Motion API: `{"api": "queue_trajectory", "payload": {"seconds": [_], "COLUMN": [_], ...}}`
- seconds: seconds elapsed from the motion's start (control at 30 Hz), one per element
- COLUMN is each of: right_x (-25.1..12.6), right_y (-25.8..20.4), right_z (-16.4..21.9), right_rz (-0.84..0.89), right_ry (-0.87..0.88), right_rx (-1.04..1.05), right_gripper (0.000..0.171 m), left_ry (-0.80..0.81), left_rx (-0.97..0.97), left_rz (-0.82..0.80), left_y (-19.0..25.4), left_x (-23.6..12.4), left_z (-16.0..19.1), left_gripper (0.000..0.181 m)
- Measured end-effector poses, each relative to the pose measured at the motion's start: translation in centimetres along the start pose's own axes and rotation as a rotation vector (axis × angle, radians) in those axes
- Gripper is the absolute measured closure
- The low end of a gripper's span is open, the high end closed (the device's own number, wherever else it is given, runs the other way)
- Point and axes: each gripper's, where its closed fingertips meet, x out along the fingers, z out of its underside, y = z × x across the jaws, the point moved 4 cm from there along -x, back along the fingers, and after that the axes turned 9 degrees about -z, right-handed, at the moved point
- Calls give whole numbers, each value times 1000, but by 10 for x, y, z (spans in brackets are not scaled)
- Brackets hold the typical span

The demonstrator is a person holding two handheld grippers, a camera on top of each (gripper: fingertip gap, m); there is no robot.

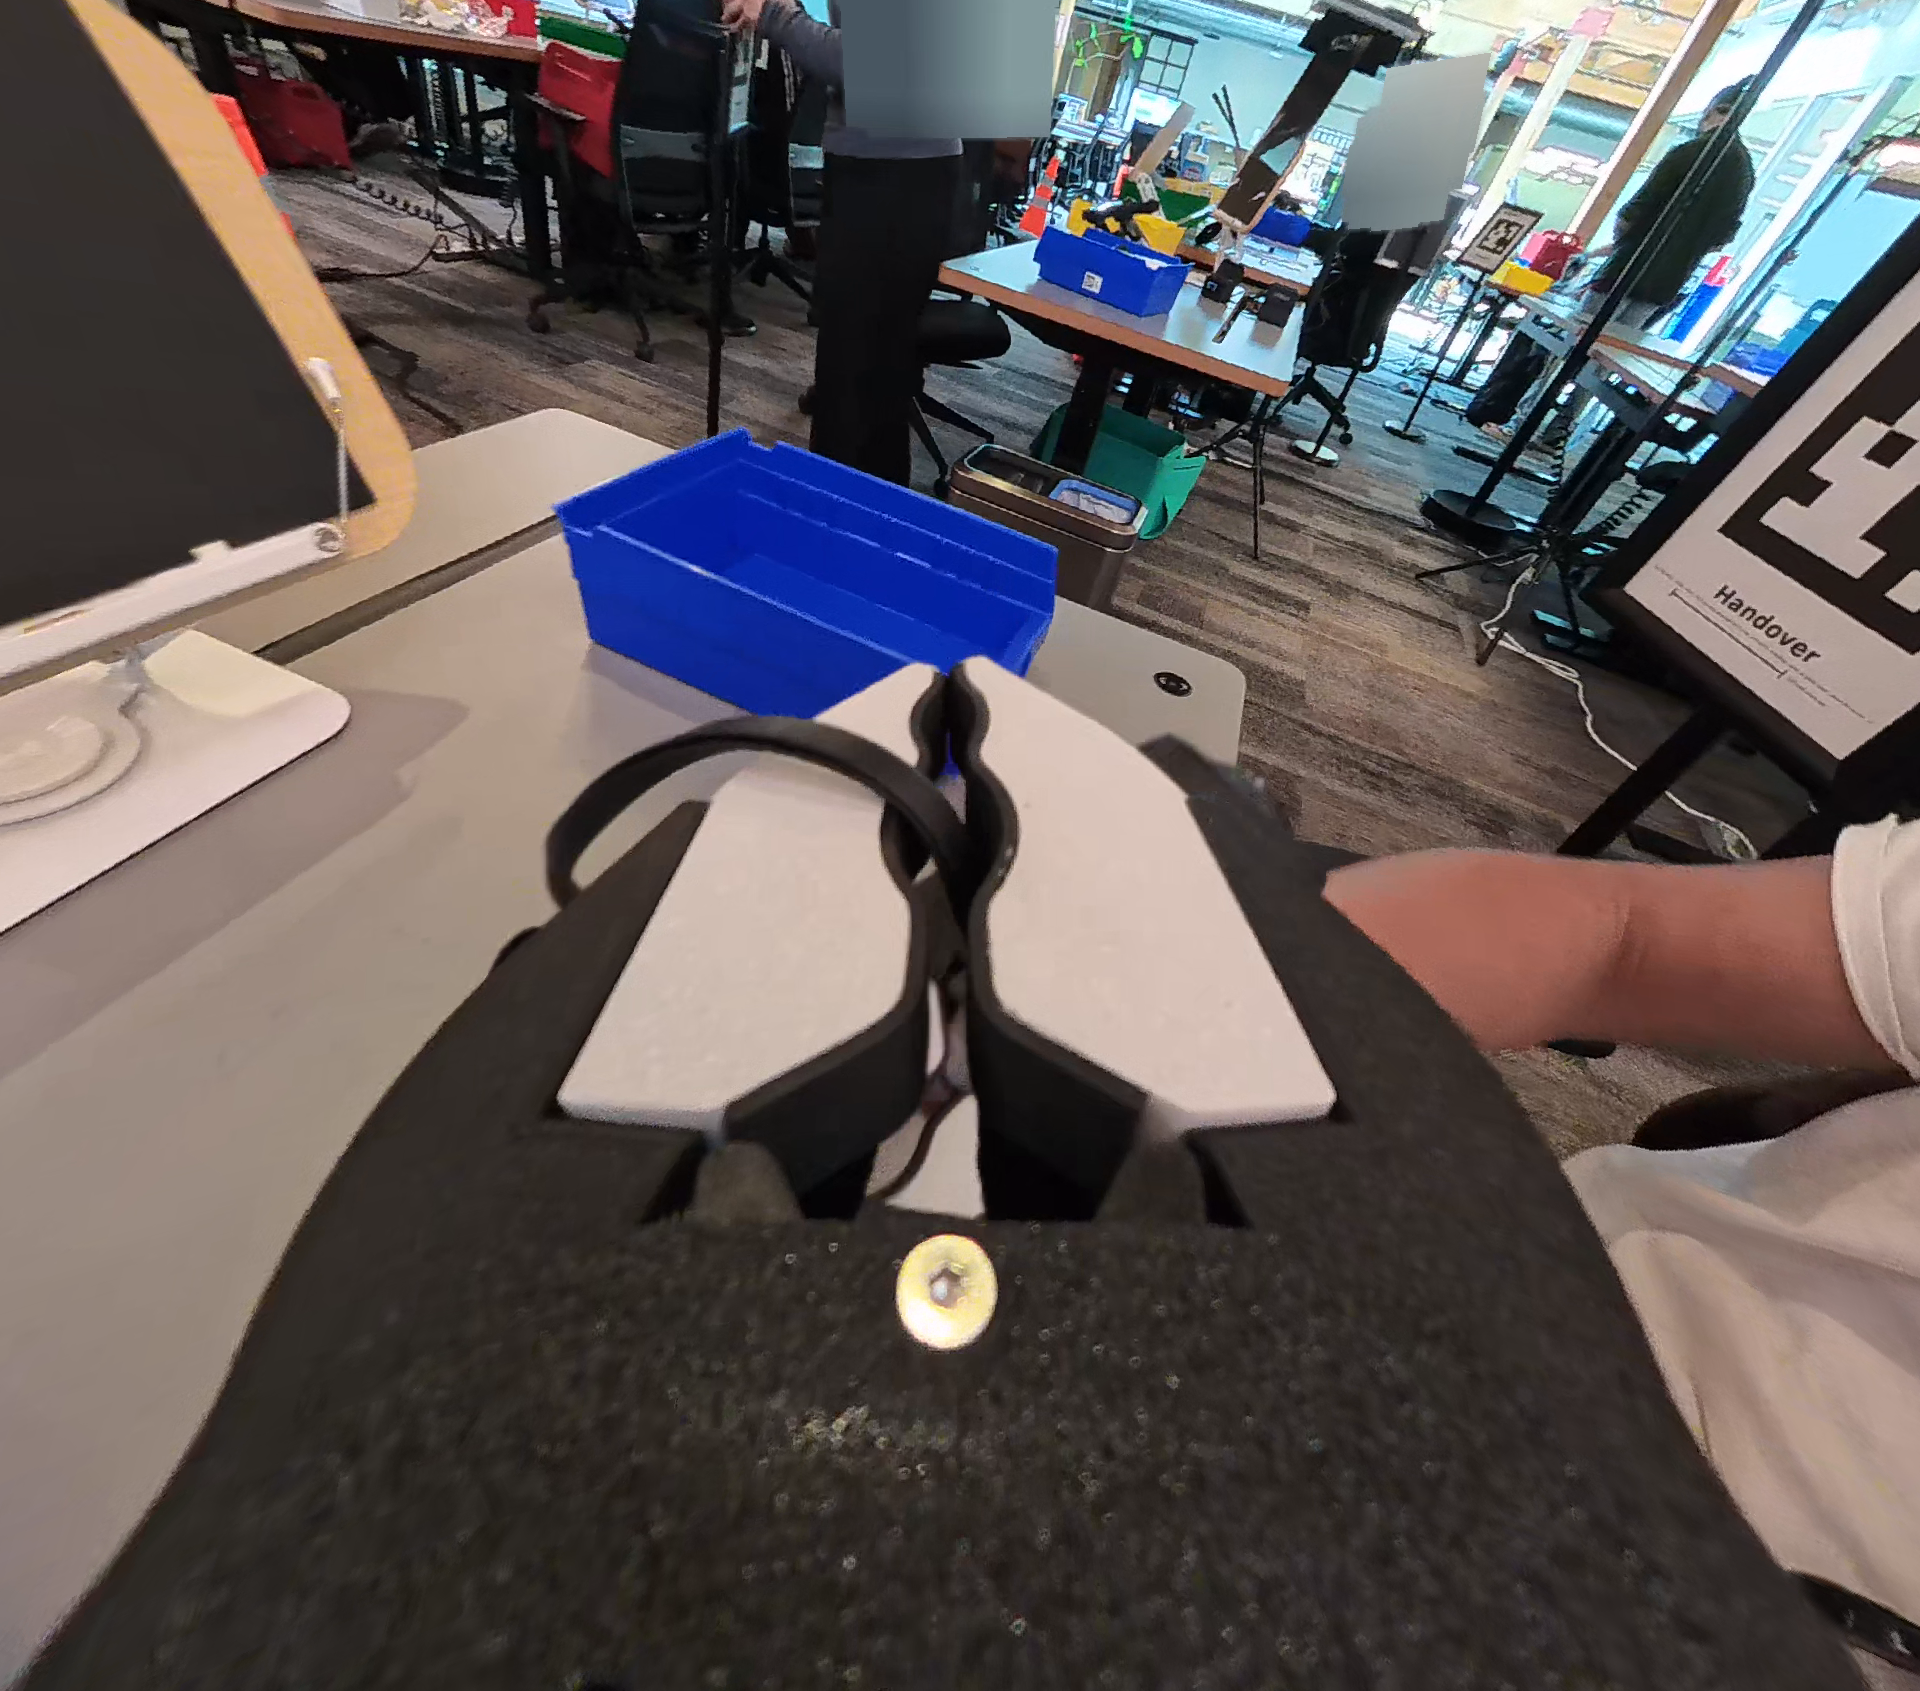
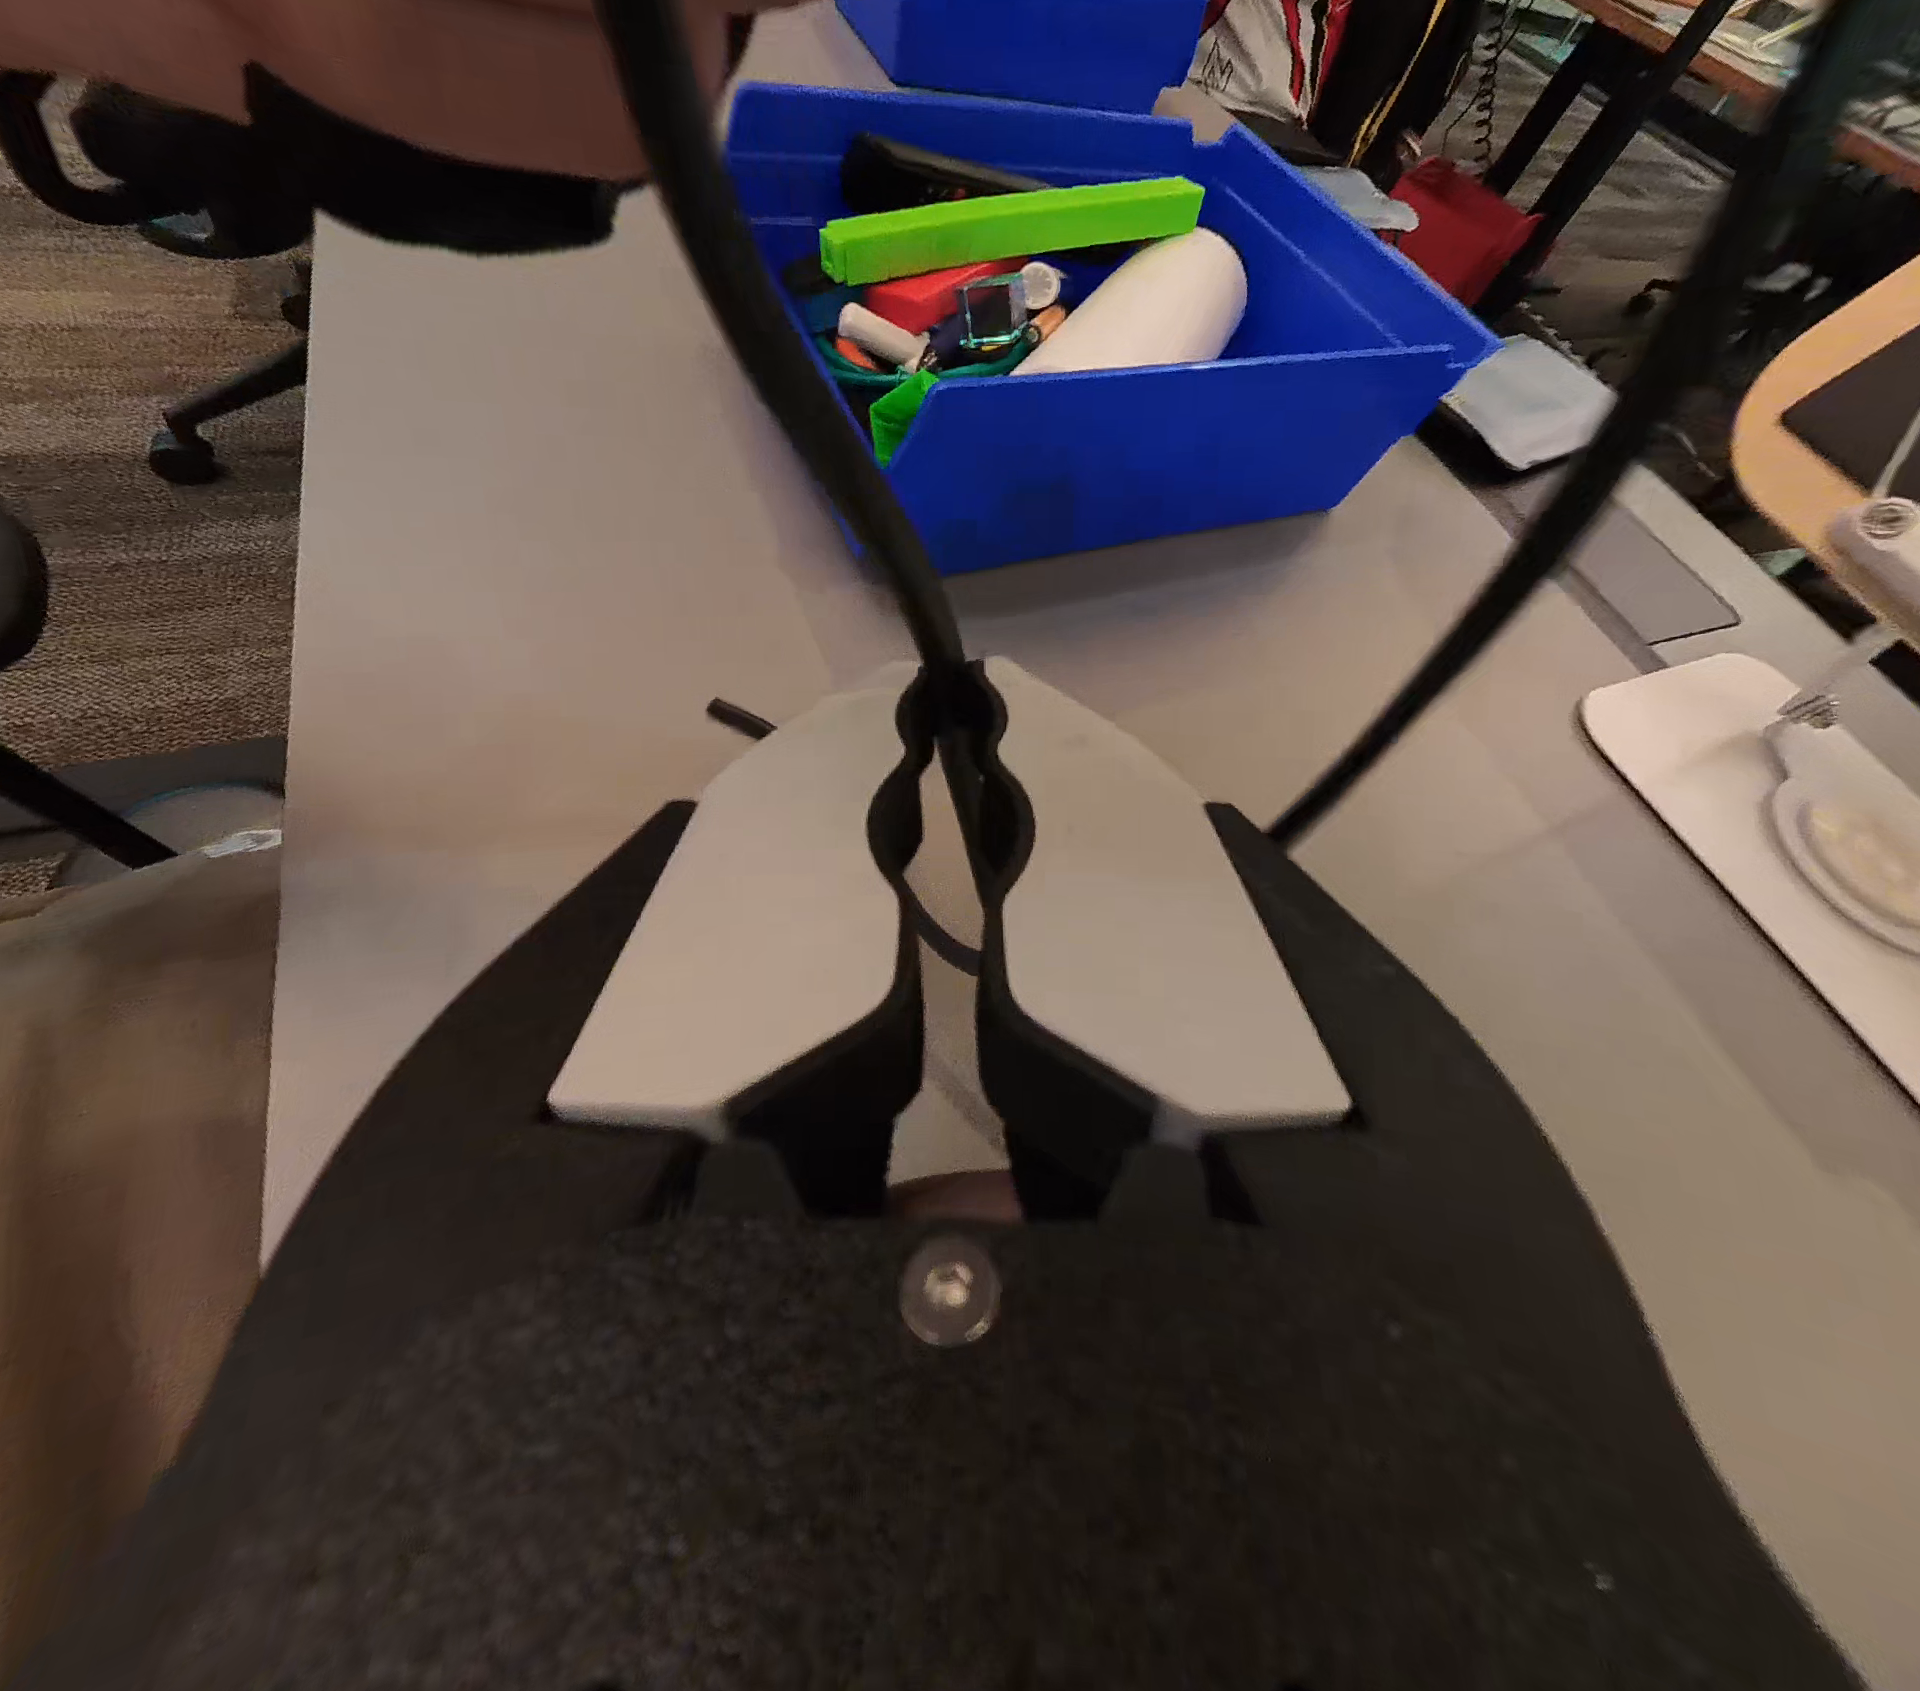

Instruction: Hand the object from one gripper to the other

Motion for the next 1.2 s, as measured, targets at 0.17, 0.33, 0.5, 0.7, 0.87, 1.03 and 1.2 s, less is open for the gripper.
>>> {"api": "queue_trajectory", "payload": {"seconds": [0.17, 0.33, 0.5, 0.7, 0.87, 1.03, 1.2], "right_x": [-39, -103, -165, -219, -276, -338, -402], "right_y": [38, 107, 156, 181, 205, 245, 283], "right_z": [-2, -24, -69, -121, -174, -229, -270], "right_rz": [98, 272, 422, 554, 662, 716, 820], "right_ry": [-64, -126, -70, -64, -30, -35, -92], "right_rx": [-48, -67, -50, -125, -136, -94, -77], "right_gripper": [166, 166, 166, 165, 166, 166, 166], "left_ry": [-39, -114, -172, -202, -225, -220, -211], "left_rx": [85, 214, 366, 388, 377, 312, 149], "left_rz": [-115, -301, -444, -460, -450, -419, -380], "left_y": [-19, -35, -39, -37, -38, -28, -6], "left_x": [-8, 5, 18, 25, 29, 29, 0], "left_z": [4, 18, 28, 35, 45, 73, 131], "left_gripper": [159, 136, 136, 136, 137, 138, 129]}}
